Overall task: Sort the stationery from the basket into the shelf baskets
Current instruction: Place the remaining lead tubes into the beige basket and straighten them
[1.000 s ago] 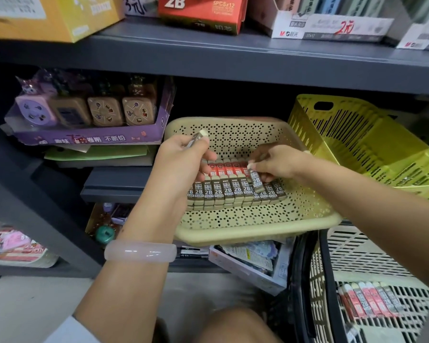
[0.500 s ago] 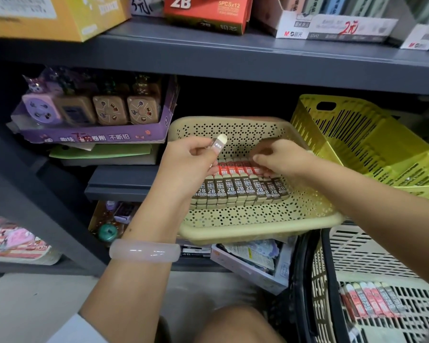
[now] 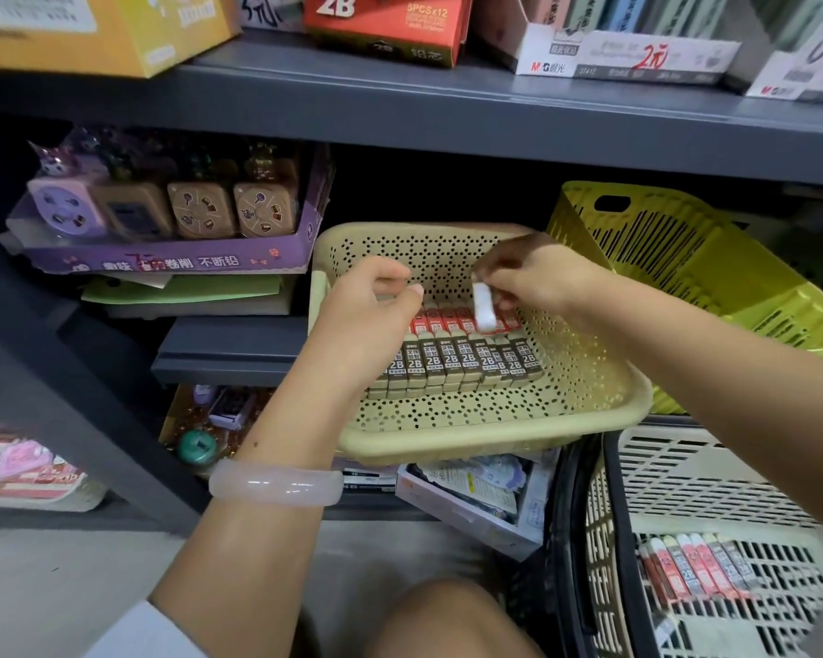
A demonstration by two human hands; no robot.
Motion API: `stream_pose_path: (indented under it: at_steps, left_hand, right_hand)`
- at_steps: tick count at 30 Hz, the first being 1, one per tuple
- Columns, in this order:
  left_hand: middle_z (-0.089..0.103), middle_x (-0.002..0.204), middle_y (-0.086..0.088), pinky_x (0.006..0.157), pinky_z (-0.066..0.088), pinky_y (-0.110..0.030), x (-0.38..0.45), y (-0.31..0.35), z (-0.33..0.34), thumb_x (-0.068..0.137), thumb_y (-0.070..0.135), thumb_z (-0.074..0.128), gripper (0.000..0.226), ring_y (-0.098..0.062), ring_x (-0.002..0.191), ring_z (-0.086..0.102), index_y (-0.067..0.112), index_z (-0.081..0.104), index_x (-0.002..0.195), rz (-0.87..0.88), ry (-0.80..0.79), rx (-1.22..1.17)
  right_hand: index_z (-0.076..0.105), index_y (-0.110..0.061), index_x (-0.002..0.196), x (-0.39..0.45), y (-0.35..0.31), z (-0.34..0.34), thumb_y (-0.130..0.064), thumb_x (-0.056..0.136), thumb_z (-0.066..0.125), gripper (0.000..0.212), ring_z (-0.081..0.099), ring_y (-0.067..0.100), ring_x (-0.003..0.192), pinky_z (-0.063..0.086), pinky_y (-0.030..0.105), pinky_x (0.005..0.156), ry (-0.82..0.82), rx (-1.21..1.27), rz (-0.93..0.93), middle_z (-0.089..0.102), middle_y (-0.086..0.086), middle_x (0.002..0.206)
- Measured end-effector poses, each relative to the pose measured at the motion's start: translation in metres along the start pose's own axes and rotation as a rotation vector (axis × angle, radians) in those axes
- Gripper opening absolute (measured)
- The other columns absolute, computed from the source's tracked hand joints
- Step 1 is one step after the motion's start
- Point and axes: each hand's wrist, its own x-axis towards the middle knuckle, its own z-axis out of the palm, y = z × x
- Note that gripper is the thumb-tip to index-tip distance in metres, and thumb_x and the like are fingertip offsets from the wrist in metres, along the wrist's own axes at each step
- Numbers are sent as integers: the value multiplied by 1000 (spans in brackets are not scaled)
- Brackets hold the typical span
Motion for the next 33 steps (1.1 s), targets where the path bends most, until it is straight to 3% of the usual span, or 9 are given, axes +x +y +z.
stream_pose_path:
  at_steps: [2, 5, 7, 9, 12, 14, 20, 27, 33]
  left_hand:
    - [55, 101, 18, 73, 39, -16, -1, 1, 0, 92, 26, 52, 14, -1, 96, 53, 29, 55, 105, -9, -12, -2]
    - [56, 101, 16, 88, 43, -24, -1, 3, 0, 93, 25, 50, 13, -5, 101, 54, 28, 57, 103, -6, -25, 18]
    - [57, 102, 13, 94, 45, -30, -1, 3, 0, 93, 24, 50, 11, -7, 102, 55, 29, 57, 99, 1, -34, 20]
    - [58, 102, 11, 95, 46, -33, -2, 3, 0, 93, 24, 49, 11, -9, 103, 56, 32, 56, 93, 4, -43, 18]
    - [58, 102, 12, 94, 46, -34, -1, 3, -1, 93, 24, 49, 14, -9, 102, 56, 36, 54, 88, 10, -44, 19]
    - [58, 102, 11, 93, 47, -33, -1, 3, -1, 93, 24, 49, 15, -10, 102, 57, 36, 54, 86, 15, -45, 18]
    - [59, 102, 8, 88, 49, -32, -2, 4, 1, 93, 24, 48, 16, -11, 102, 57, 36, 54, 85, 17, -45, 29]
    - [60, 100, 11, 92, 48, -34, -11, 7, 6, 92, 23, 48, 18, -11, 102, 58, 37, 55, 83, 42, -23, 55]
    - [63, 99, 9, 93, 48, -39, -43, 20, 24, 92, 15, 49, 22, -11, 100, 60, 33, 59, 86, 184, 29, 46]
  right_hand:
    - [64, -8, 102, 0, 10, 1, -29, 93, 52, 26, 58, 16, 73, 48, 31, 71, -81, -327, 73, 65, 7, 86]
    - [63, -10, 109, -1, 17, 12, -23, 92, 52, 24, 59, 8, 66, 47, 16, 59, -175, -369, 32, 62, -2, 87]
    - [62, -10, 114, -1, 20, 15, -18, 92, 53, 25, 62, 8, 67, 48, 14, 57, -200, -363, 13, 63, 1, 98]
    - [56, -14, 124, -1, 23, 9, -24, 91, 56, 34, 63, 10, 79, 46, 14, 64, -250, -434, -61, 61, 1, 110]
    - [40, -20, 138, -3, 25, 3, -40, 82, 63, 64, 44, 10, 100, 37, 23, 87, -411, -630, -210, 49, 0, 130]
    - [34, -21, 142, -5, 27, 5, -42, 79, 66, 74, 37, 9, 105, 33, 27, 95, -467, -726, -263, 42, -1, 132]
    - [33, -18, 142, 0, 32, 10, -39, 78, 68, 76, 38, 21, 126, 31, 36, 106, -376, -790, -290, 43, 4, 137]
    - [30, -19, 143, -3, 31, 10, -39, 79, 67, 76, 41, 20, 122, 33, 31, 101, -371, -741, -293, 46, 4, 134]
    - [45, -22, 136, -48, 14, -16, -32, 88, 59, 51, 54, 9, 105, 38, 21, 90, -258, -544, -385, 57, -3, 127]
